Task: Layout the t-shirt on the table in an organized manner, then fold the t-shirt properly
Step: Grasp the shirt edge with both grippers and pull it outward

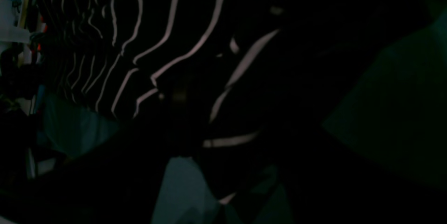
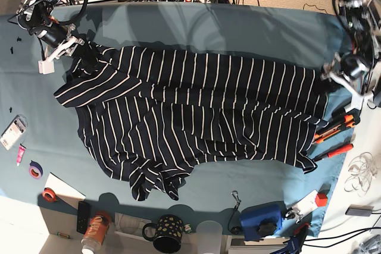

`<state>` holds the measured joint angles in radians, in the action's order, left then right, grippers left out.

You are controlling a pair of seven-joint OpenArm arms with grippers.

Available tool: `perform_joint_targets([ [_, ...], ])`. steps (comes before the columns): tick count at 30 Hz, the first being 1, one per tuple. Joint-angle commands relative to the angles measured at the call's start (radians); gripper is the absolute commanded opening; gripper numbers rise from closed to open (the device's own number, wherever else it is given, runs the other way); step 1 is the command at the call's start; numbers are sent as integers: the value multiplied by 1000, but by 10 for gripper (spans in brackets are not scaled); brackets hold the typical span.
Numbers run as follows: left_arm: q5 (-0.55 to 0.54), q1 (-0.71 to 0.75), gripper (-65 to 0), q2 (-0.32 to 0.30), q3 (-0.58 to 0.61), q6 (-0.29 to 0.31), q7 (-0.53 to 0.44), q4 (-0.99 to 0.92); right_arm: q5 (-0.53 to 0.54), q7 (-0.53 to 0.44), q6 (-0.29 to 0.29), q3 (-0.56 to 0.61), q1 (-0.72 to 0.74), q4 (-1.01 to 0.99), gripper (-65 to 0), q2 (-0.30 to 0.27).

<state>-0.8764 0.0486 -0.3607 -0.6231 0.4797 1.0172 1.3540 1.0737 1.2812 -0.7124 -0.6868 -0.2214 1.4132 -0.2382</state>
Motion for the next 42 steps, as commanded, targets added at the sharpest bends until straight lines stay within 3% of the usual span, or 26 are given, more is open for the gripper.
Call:
perform_joint_targets([
  [1,40,-1,-349,-13,-2,-11,7,2,-99,57,14,-2,-11,-2,-401,-15],
  [4,98,-2,-349,-23,-2,-13,-19,2,-99,57,14,-2,-11,-2,-401,-14],
  [10,94,-7,-349,-96,-2,-15,-19,17,-99,50,14,-2,-11,-2,-401,-15],
  [14,135,-7,-349,-128,-2,-66,0,19,-99,49,14,-2,-10,-2,-401,-15],
  [17,111,-7,-349,-115,-1,-53,53,18,-98,46,14,-2,-8,-2,-401,-14],
  [22,-23,-7,-349,-76,-1,-11,117,18,-98,45,14,-2,-8,-2,-401,-14],
  [28,-35,-7,-350,-10,-1,-11,135,18,-100,43,14,-2,3,-2,-402,-14],
  [31,-27,-7,-438,10,-1,-12,134,18,-107,43,14,-2,24,-2,-508,-14],
  [33,-15,-7,-561,14,-1,-12,135,18,-130,43,14,-2,43,-2,-640,-14],
  [34,-14,-7,-629,14,-1,-13,135,18,-153,43,14,-2,55,-2,-650,-15],
  [37,-14,-6,-650,14,-2,-69,150,18,-208,38,14,-2,76,-1,-650,-28],
  [42,-15,23,-650,11,-3,-72,192,18,-227,28,14,-3,69,0,-650,-78],
])
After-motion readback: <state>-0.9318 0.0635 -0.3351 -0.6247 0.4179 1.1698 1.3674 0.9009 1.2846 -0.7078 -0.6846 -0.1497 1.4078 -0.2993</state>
